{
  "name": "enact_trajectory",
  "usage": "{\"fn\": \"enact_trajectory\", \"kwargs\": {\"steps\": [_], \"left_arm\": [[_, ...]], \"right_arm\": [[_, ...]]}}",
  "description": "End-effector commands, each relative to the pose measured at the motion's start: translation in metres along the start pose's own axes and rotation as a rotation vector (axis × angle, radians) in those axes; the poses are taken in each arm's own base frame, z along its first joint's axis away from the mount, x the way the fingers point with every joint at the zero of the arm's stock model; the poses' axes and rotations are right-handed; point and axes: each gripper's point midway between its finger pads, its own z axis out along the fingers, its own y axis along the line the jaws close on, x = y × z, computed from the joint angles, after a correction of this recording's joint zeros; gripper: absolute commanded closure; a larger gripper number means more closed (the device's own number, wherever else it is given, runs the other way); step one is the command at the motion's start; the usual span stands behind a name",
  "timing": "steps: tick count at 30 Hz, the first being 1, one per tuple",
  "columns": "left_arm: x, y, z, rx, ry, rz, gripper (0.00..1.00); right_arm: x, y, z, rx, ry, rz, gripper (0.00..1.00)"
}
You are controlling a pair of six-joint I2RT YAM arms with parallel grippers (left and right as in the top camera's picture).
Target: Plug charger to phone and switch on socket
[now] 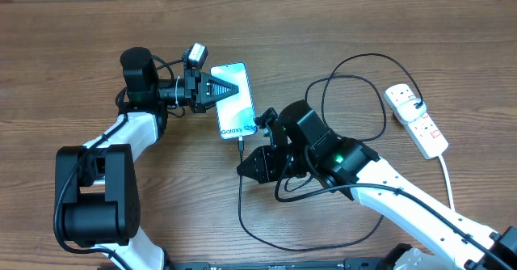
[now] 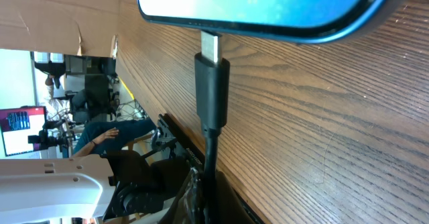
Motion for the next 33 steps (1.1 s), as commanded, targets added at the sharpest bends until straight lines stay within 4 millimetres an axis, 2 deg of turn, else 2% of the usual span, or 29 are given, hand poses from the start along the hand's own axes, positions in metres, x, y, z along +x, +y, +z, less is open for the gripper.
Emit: {"fn": "enact_trajectory", "kwargs": {"steps": [1,17,24,33], "left_arm": [[0.001,-0.008,0.003,0.011,0.033,0.013,0.96],[0.001,-0.008,0.003,0.011,0.033,0.018,0.96],[0.001,-0.007,0.003,0.012,0.032,0.047,0.96],[0.001,-0.008,0.003,0.013,0.033,0.111,0.96]], "right_arm": [[-0.002,0.002,0.000,-0.010,-0.002,-0.008,0.96],[-0.006,0.005,0.000,-0.020,-0.014,-0.023,0.96],[-0.007,-0.004,0.006,0.007,-0.011,-0.030,0.96],[-0.021,-0.016,0.001,0.059,-0.069,-0.103,0.96]]}}
